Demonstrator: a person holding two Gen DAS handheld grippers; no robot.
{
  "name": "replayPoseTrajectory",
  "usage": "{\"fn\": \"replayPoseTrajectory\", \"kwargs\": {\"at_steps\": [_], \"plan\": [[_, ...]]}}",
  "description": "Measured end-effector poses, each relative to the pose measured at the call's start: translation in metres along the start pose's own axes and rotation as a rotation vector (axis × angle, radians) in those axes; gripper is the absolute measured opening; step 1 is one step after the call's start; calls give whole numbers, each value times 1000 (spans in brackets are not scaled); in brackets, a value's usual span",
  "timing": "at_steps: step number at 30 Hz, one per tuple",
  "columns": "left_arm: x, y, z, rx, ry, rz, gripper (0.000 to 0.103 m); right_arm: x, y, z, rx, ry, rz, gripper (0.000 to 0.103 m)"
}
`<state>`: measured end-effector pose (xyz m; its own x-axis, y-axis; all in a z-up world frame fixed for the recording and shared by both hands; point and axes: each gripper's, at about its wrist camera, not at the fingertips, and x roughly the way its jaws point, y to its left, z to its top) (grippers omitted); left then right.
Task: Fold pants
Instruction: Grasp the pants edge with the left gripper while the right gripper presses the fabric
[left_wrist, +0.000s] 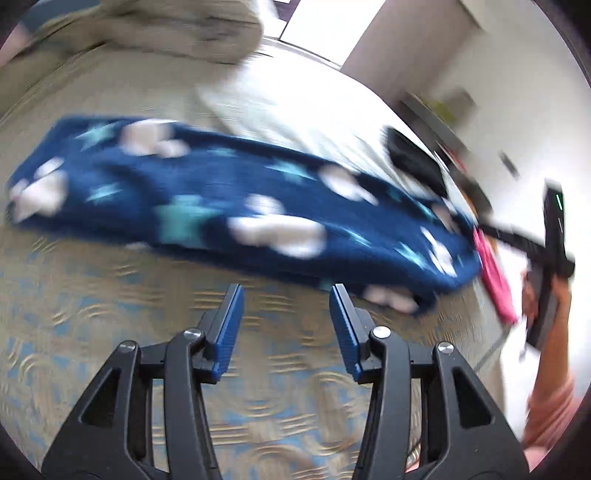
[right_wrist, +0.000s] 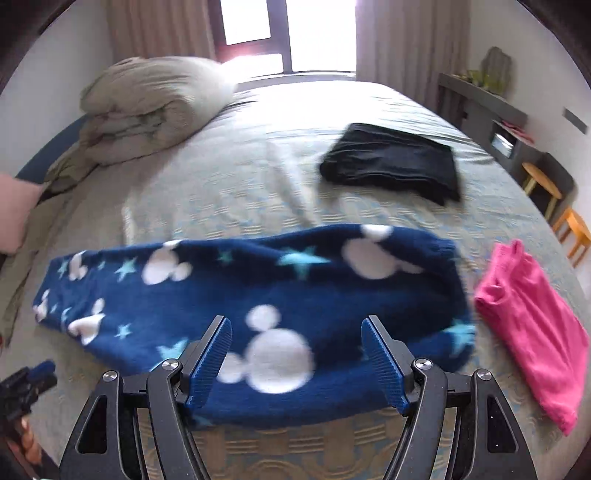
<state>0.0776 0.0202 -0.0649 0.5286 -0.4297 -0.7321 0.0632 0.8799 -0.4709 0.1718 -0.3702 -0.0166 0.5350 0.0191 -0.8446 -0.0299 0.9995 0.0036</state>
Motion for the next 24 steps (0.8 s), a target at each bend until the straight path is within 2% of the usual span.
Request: {"fn": "replayPoseTrajectory", "kwargs": {"at_steps": [3,5,8,10,12,17,24], "plan": [[-18,73,8,-218,-36,31,57,13,80,0,-106,34,152,74],[-23,106,11,-295,-41,55,59,26,131,1,-166,65,206,74],[-22,150,13,-393,-45,65,62,45,202,-6,-228,120,236,74],[-15,166,17,-447,-44,51,69,55,235,-12,-269,140,239,74],[-9,184,20,-499,-43,43,71,61,263,-18,-312,149,231,74],[2,215,36,-577,-69,-15,75,82,289,-26,-315,207,236,74],[15,235,64,-615,-130,22,77,102,286,-24,-280,256,206,74]]}}
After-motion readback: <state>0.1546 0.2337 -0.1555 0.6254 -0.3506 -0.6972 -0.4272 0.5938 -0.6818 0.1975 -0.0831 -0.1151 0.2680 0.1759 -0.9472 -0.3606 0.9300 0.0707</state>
